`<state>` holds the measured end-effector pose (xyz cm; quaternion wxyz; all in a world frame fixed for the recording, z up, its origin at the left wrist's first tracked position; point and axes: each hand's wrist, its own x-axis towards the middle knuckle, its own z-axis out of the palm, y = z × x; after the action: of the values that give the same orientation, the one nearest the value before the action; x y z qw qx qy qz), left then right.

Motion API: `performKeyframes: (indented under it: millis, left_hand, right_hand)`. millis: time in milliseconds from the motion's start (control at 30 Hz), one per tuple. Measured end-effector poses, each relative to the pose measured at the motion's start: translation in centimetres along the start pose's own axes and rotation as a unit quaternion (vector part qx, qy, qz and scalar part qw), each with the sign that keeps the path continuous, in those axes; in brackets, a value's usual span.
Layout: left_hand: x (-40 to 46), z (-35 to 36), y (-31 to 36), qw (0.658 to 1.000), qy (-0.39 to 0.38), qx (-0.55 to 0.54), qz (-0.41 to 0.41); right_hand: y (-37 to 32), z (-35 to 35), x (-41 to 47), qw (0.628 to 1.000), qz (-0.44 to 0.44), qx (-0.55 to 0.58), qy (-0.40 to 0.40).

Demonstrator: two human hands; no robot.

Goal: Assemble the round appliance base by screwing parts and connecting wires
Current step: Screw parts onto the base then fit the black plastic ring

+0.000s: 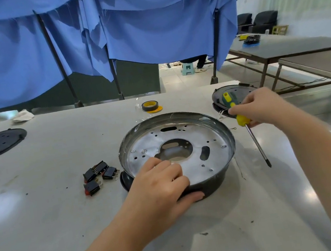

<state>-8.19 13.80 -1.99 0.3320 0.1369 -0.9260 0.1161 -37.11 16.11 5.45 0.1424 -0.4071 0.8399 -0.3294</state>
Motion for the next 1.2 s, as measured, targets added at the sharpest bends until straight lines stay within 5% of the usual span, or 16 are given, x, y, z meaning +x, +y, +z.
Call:
performKeyframes:
  millis: [267,567,733,967,1200]
  left_hand:
    - [-0.3,0.7,-0.5,1.000,0.015,-0.015,-0.019]
    - [0.0,0.4,-0.4,0.998,0.046,-0.015,-0.038]
    - [0.1,-0.1,-0.5,0.991,0.087,-0.055,-0.088]
    - [0.5,-2.4,-1.8,0.947,0.184,-0.129,-0.228]
    - [0.6,-4.6,-3.6,0.861,0.296,-0.234,-0.342]
  right_hand:
    - [2.7,2.9,1.1,0.983,0.100,-0.106,-0.109]
    - [0.9,3.2,0.1,0.967,0.008,-0.249,-0.061]
    - [-1.7,2.6,-1.2,0.989,-0.108,-0.074,-0.063]
    - [-3.8,2.5,-2.9,0.960,-0.215,0.165,-0.069]
    - [-3.6,4.4,-3.4,0.945,-0.306,0.112,-0.030]
